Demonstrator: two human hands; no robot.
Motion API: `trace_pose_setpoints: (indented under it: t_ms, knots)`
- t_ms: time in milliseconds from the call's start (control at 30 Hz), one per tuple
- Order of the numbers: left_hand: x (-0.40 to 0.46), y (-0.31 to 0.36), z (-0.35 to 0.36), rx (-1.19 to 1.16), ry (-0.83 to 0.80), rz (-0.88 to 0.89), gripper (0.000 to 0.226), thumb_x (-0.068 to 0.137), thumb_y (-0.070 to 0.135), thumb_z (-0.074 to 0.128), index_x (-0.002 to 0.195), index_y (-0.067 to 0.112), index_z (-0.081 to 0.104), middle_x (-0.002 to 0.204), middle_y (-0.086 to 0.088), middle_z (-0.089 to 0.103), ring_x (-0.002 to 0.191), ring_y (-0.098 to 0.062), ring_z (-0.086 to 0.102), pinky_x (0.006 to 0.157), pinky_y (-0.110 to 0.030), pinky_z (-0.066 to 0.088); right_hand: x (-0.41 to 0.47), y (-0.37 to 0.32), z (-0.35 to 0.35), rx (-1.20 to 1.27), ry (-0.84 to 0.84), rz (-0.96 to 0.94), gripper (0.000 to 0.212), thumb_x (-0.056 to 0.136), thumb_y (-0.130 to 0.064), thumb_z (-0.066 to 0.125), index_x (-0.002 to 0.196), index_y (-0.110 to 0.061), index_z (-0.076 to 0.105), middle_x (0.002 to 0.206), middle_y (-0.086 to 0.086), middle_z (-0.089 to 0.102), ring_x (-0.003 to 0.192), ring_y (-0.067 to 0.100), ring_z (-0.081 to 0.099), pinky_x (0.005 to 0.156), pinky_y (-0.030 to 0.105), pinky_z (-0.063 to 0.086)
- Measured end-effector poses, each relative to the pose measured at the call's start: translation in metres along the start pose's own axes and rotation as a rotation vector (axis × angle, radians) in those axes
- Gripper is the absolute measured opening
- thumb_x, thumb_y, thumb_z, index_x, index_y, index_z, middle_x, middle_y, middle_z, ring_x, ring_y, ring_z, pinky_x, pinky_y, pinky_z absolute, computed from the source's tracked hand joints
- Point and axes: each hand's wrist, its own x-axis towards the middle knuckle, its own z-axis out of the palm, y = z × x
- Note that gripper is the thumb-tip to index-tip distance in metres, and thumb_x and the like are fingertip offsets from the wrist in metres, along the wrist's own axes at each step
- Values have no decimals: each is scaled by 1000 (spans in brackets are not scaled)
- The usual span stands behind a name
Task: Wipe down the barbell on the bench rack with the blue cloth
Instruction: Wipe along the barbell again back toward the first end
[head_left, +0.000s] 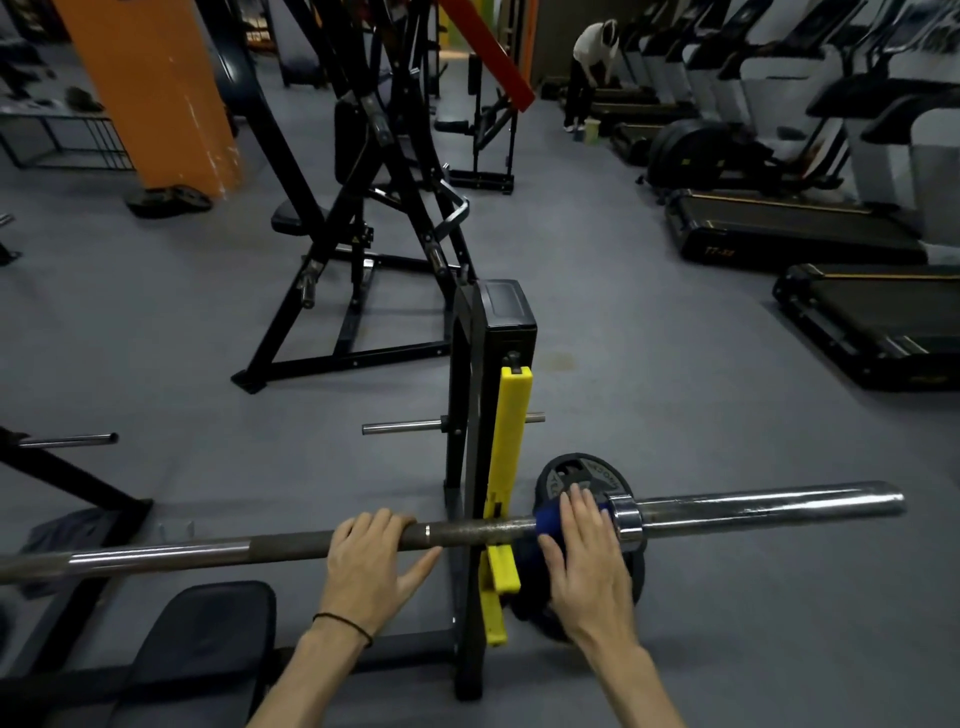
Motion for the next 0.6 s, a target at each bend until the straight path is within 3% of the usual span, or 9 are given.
trace_pose_setpoints:
  t_ms: [100, 167, 267, 367, 467, 600]
  knots:
    - [1, 2, 0, -9, 20, -11, 46, 84, 70, 54, 92, 26, 64, 80, 11, 54, 72, -13, 53, 75, -32, 39, -7, -46, 22, 96, 14, 165, 80, 107, -66, 15, 161, -7, 21, 171, 8, 13, 160, 18, 2, 128, 34, -6]
    - [3, -1, -1, 0, 27, 17, 48, 84, 72, 51, 88, 25, 62, 75, 11, 53, 67, -13, 52, 69, -31, 39, -17, -56, 27, 80, -69, 21, 81, 107, -66, 18, 163, -8, 18, 173, 7, 10, 160, 16, -1, 128, 35, -6]
    - [8, -6, -5, 4, 9, 67, 50, 85, 74, 50, 83, 25, 60, 69, 11, 51, 59, -13, 50, 61, -29, 37, -16, -16, 11, -29, -100, -211, 72, 110, -59, 24, 163, -10, 25, 172, 5, 17, 160, 15, 7, 128, 35, 4]
    - [9, -8, -6, 26, -4, 97, 49, 84, 74, 49, 79, 25, 57, 62, 12, 50, 52, -12, 49, 55, -28, 37, -12, 4, 2, 26, 3, -28, 72, 110, -60, 21, 162, -10, 26, 171, 4, 18, 160, 16, 9, 128, 33, 3]
    - [13, -13, -1, 57, -37, 125, 54, 86, 76, 43, 77, 25, 57, 59, 10, 52, 47, -12, 50, 51, -27, 41, -12, -38, 16, 164, 9, 170, 82, 105, -69, 13, 162, -11, 17, 172, 6, 10, 159, 11, -7, 127, 31, -8]
    - [28, -15, -11, 129, -172, 157, 67, 89, 83, 22, 76, 26, 56, 53, 9, 51, 44, -13, 54, 46, -25, 35, -19, -44, 11, 96, -134, -143, 76, 108, -64, 22, 164, -13, 18, 173, 1, 8, 160, 13, -1, 127, 31, -4]
